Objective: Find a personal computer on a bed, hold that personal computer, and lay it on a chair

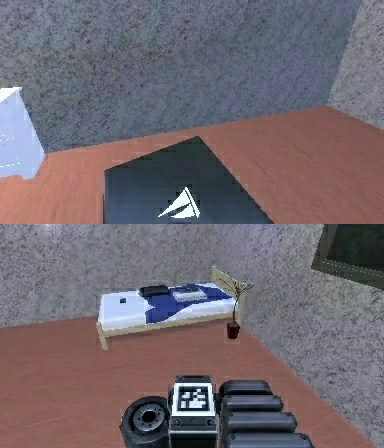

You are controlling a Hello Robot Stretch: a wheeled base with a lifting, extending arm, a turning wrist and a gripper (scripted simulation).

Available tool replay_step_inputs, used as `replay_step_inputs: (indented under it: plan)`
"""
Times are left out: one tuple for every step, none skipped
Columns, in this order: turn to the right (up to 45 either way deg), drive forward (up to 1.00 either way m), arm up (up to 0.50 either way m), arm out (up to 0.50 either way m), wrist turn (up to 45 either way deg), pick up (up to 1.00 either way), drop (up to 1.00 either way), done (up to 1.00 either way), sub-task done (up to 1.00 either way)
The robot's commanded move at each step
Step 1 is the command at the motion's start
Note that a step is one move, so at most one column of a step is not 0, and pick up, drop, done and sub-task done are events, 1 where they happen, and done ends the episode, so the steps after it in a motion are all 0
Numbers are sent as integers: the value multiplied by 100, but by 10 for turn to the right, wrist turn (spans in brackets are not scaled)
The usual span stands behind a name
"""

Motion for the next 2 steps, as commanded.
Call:
replay_step_inputs:
  plan:
    - [240, 0, 0, 0, 0, 0, 0, 0, 0]
    - [0, 25, 0, 0, 0, 0, 0, 0, 0]
